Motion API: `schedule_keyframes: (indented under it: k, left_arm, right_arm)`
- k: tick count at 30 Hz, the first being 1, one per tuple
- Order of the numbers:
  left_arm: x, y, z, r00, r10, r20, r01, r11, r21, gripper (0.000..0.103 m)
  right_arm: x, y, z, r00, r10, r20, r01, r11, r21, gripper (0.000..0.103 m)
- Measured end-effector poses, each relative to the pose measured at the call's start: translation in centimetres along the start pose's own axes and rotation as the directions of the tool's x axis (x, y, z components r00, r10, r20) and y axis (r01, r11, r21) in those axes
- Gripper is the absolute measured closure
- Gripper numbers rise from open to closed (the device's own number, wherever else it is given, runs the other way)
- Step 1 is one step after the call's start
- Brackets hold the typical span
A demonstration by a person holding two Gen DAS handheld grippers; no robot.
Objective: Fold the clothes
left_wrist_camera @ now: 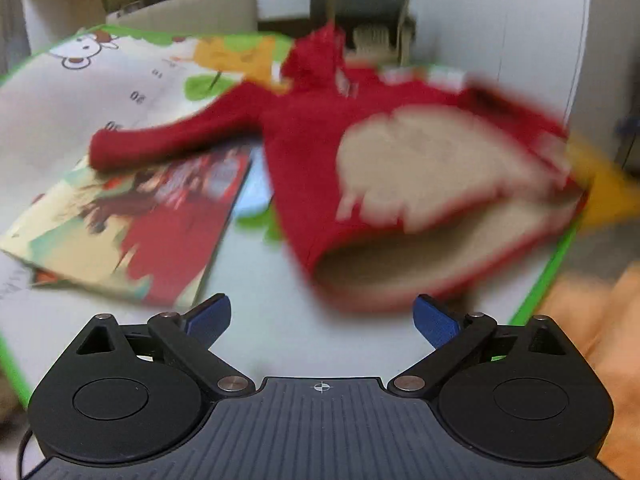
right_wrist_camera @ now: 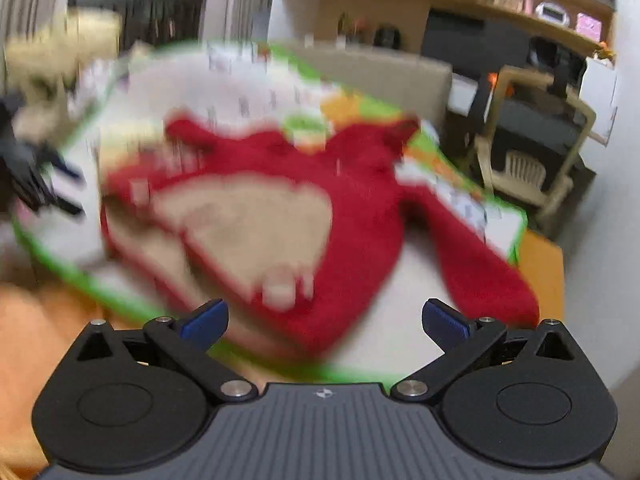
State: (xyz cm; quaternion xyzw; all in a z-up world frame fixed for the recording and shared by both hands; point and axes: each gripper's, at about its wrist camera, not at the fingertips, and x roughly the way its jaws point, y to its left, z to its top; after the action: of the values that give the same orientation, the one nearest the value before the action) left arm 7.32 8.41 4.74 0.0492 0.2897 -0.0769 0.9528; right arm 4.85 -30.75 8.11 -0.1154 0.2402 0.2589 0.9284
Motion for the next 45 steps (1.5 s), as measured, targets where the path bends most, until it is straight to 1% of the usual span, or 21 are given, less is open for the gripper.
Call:
schedule_keyframes:
  k: [3, 7, 10, 13, 15, 16, 24, 26, 27, 29, 30, 32, 34, 35, 37, 38, 39, 40, 41, 42, 45]
  left_arm:
    - [0.9, 0.6, 2.3, 0.991, -0.124, 0.051, 0.130, 0.982, -0.137, 0.002]
    - [2.5, 1.3, 5.3, 0.956, -0.259, 0.138, 0.289, 0.910, -0.296, 0.000]
    - [8.0, 0.1, 6.8, 0.963, -0.228, 0.143, 0.264, 0.904, -0.335, 0.000]
    - [13.3, 0.2, 6.1, 0.983, -0.176, 0.047, 0.180, 0.908, -0.379, 0.000]
    - [15.6, 0.8, 5.1, 0.985, -0.171, -0.032, 0.143, 0.900, -0.411, 0.000]
    - [16.1, 1.1, 4.5, 0.983, -0.176, -0.056, 0.137, 0.897, -0.421, 0.000]
    - [15.9, 1.7, 2.3, 0.973, -0.232, 0.001, 0.211, 0.886, -0.413, 0.000]
    - [15.9, 1.8, 2.3, 0.971, -0.240, -0.002, 0.218, 0.887, -0.407, 0.000]
    - [15.8, 1.6, 2.4, 0.971, -0.240, -0.008, 0.218, 0.893, -0.393, 0.000]
    - [15.6, 1.3, 2.4, 0.971, -0.239, -0.020, 0.215, 0.906, -0.365, 0.000]
    - [15.6, 1.1, 2.5, 0.972, -0.233, -0.023, 0.210, 0.910, -0.357, 0.000]
    - [15.5, 0.7, 2.6, 0.975, -0.219, -0.030, 0.196, 0.918, -0.344, 0.000]
    - [15.5, 0.6, 2.7, 0.976, -0.214, -0.033, 0.190, 0.922, -0.339, 0.000]
    - [15.5, 0.5, 2.7, 0.977, -0.212, -0.032, 0.189, 0.922, -0.338, 0.000]
    - [15.5, 0.7, 2.6, 0.976, -0.216, -0.027, 0.194, 0.918, -0.346, 0.000]
    - [15.4, 0.8, 2.6, 0.975, -0.220, -0.023, 0.198, 0.914, -0.353, 0.000]
    - [15.4, 0.9, 2.5, 0.975, -0.222, -0.020, 0.200, 0.912, -0.359, 0.000]
    - [15.4, 0.9, 2.5, 0.975, -0.220, -0.019, 0.199, 0.912, -0.359, 0.000]
    - [15.3, 0.9, 2.5, 0.976, -0.218, -0.019, 0.197, 0.912, -0.359, 0.000]
    - [15.3, 0.8, 2.6, 0.977, -0.214, -0.021, 0.193, 0.915, -0.356, 0.000]
    - [15.4, 0.6, 2.7, 0.978, -0.206, -0.029, 0.183, 0.921, -0.344, 0.000]
  right_arm:
    - [1.9, -2.9, 3.4, 0.994, 0.034, 0.105, -0.049, 0.988, 0.148, 0.000]
    - [9.2, -6.2, 6.3, 0.987, 0.107, 0.120, -0.145, 0.917, 0.372, 0.000]
    - [15.9, -7.0, 6.3, 0.983, 0.166, 0.075, -0.181, 0.874, 0.451, 0.000]
    - [22.4, -7.7, 6.2, 0.975, 0.221, 0.029, -0.202, 0.825, 0.528, 0.000]
    - [24.7, -7.8, 4.7, 0.975, 0.217, -0.037, -0.157, 0.801, 0.577, 0.000]
    - [25.3, -8.0, 3.8, 0.974, 0.221, -0.050, -0.148, 0.787, 0.598, 0.000]
    - [23.2, -7.4, 2.7, 0.946, 0.324, -0.029, -0.246, 0.771, 0.588, 0.000]
    - [21.4, -8.2, 2.4, 0.934, 0.356, -0.030, -0.261, 0.738, 0.622, 0.000]
    - [19.7, -9.1, 2.0, 0.949, 0.315, -0.013, -0.230, 0.719, 0.656, 0.000]
    - [15.0, -10.7, 1.2, 0.996, 0.090, 0.012, -0.075, 0.739, 0.670, 0.000]
    - [12.7, -11.2, 0.9, 0.999, -0.050, -0.011, 0.045, 0.759, 0.649, 0.001]
    - [9.2, -12.5, 0.1, 0.955, -0.282, -0.090, 0.276, 0.740, 0.614, 0.009]
    - [7.4, -14.4, -1.6, 0.924, -0.345, -0.163, 0.360, 0.643, 0.676, 0.015]
    - [7.1, -15.2, -3.0, 0.927, -0.326, -0.187, 0.353, 0.587, 0.729, 0.017]
    - [7.9, -15.6, -5.0, 0.952, -0.259, -0.161, 0.281, 0.535, 0.797, 0.031]
    - [9.2, -15.5, -5.1, 0.961, -0.233, -0.148, 0.256, 0.546, 0.798, 0.040]
    - [10.4, -15.4, -5.1, 0.969, -0.206, -0.136, 0.230, 0.557, 0.798, 0.057]
    - [11.7, -15.1, -4.8, 0.976, -0.180, -0.120, 0.203, 0.575, 0.792, 0.062]
    - [13.0, -14.3, -2.7, 0.983, -0.160, -0.089, 0.170, 0.625, 0.761, 0.067]
    - [14.2, -13.5, -0.7, 0.989, -0.137, -0.059, 0.137, 0.672, 0.727, 0.080]
    - [18.1, -11.2, 5.5, 0.998, -0.060, 0.022, 0.034, 0.795, 0.605, 0.085]
